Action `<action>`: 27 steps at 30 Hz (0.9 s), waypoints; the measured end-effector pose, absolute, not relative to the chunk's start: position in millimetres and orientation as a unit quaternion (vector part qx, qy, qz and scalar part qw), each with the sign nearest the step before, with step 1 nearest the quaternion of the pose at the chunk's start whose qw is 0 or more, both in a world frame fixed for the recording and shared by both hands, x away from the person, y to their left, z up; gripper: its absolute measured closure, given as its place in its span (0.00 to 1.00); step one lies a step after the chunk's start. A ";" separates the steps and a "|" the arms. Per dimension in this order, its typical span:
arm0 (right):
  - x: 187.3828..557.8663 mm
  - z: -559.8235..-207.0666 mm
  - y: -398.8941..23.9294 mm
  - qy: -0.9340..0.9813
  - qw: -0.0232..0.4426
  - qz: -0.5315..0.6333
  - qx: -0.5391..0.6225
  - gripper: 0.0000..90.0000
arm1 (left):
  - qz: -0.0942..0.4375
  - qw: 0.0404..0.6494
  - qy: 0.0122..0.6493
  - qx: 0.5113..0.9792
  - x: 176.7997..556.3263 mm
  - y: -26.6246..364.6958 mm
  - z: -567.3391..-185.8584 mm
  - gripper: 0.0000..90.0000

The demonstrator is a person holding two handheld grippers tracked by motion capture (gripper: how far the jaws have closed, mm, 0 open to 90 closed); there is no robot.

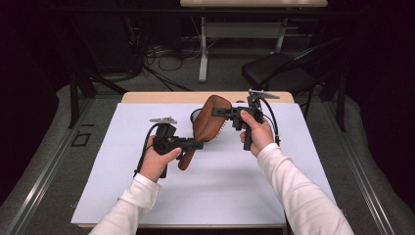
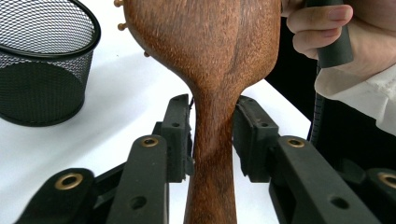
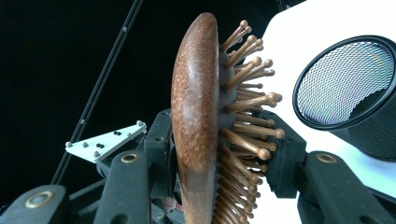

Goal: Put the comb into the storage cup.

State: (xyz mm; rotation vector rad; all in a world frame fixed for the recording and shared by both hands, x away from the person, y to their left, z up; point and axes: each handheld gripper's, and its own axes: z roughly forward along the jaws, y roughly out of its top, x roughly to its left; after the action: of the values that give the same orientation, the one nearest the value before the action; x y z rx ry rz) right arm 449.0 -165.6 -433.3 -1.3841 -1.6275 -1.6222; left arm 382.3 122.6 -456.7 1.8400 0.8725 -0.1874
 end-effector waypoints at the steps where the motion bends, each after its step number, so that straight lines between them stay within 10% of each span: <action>1: 449.1 -433.3 -165.6 -0.591 0.227 -0.589 -0.503 0.59 | -0.079 0.524 0.363 0.767 382.2 123.5 -456.8 0.74; 27: 451.1 -434.4 -165.9 -0.593 0.232 -0.585 -0.502 0.59 | -0.027 0.551 0.394 0.735 374.4 145.3 -456.5 0.49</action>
State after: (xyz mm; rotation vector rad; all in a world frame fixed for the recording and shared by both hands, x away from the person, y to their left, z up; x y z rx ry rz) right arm 451.1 -165.9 -434.4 -1.3793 -1.6295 -1.6085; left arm 374.4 145.3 -456.5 1.7384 0.9328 -0.0634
